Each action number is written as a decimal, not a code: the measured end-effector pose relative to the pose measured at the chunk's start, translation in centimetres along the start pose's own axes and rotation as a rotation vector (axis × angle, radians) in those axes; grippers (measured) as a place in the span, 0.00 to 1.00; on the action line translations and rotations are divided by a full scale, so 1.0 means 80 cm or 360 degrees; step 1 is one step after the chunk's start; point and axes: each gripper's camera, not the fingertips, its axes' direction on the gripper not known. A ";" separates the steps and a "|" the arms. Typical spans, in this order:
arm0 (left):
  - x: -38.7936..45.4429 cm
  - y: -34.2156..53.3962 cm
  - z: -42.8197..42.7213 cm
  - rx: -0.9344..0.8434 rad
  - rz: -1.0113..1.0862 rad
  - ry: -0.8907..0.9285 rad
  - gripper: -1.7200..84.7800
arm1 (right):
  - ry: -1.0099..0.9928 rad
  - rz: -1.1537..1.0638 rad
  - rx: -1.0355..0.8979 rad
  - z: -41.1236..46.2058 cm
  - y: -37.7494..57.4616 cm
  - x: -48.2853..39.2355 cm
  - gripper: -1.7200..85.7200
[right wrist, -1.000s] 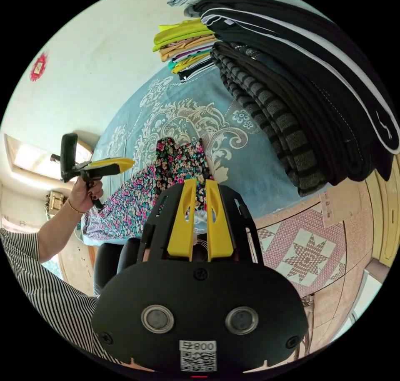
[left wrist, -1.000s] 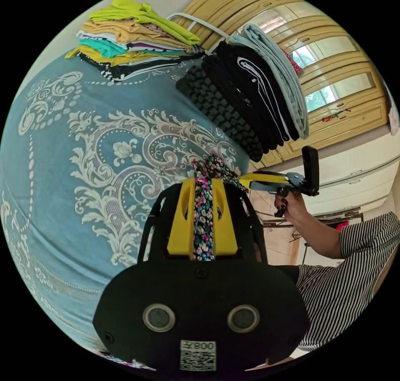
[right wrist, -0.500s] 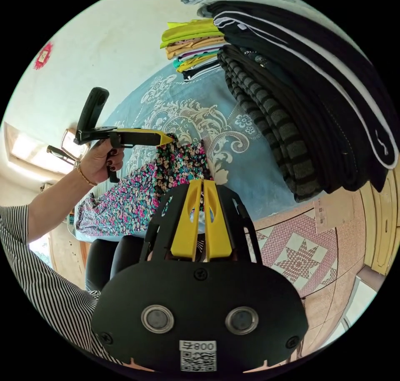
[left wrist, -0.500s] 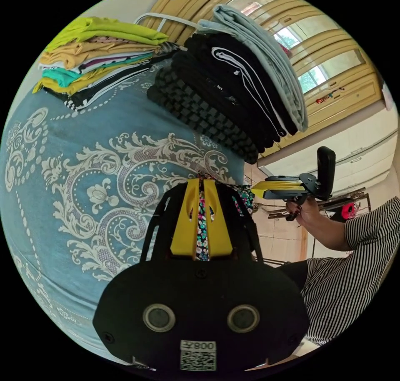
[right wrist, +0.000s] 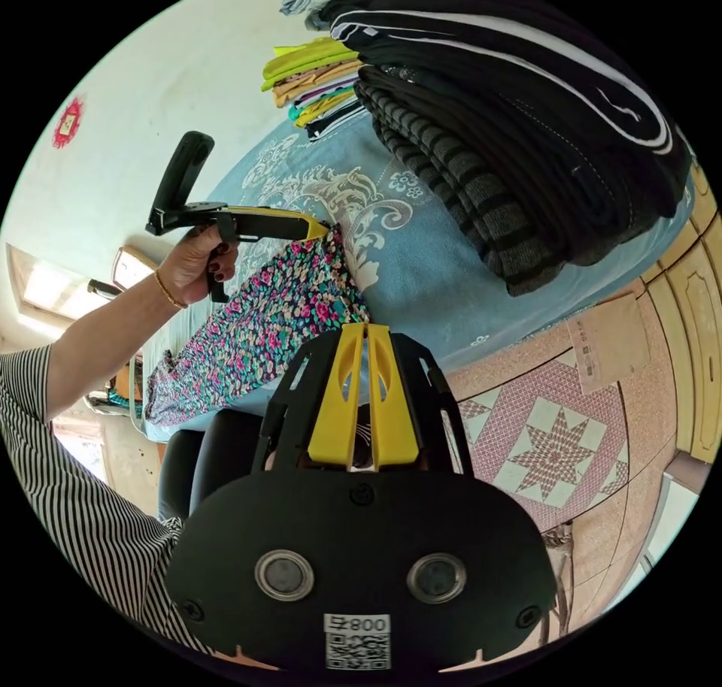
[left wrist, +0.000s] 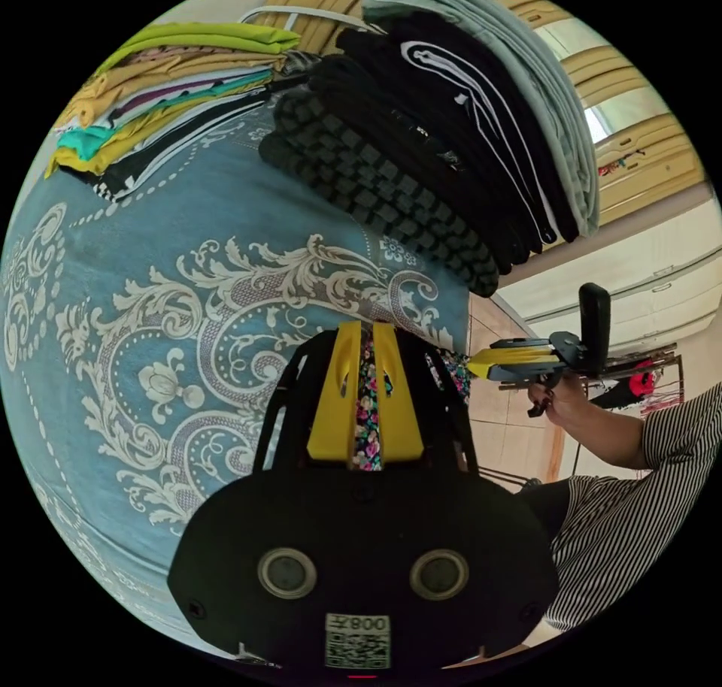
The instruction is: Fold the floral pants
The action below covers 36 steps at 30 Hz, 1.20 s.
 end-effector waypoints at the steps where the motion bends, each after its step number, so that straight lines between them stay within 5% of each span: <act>1: -0.004 0.011 -0.010 0.0041 -0.0034 0.0019 0.04 | -0.0054 0.0030 0.0002 0.003 -0.001 0.006 0.03; 12: -0.012 0.241 -0.132 0.0523 -0.0431 0.0176 0.04 | -0.0210 0.0348 0.0090 0.023 0.010 0.037 0.04; 20: -0.012 0.532 -0.237 0.0298 -0.0932 -0.0272 0.05 | -0.0441 -0.0666 -0.0273 0.132 -0.037 -0.205 0.07; 26: -0.018 0.626 -0.280 0.0123 -0.0920 -0.0460 0.05 | -0.0457 -0.1384 -0.0646 0.268 -0.018 -0.403 0.08; 36: 0.000 0.686 -0.297 0.0030 -0.0743 -0.0621 0.02 | -0.0022 -0.1798 -0.0880 0.409 0.037 -0.512 0.04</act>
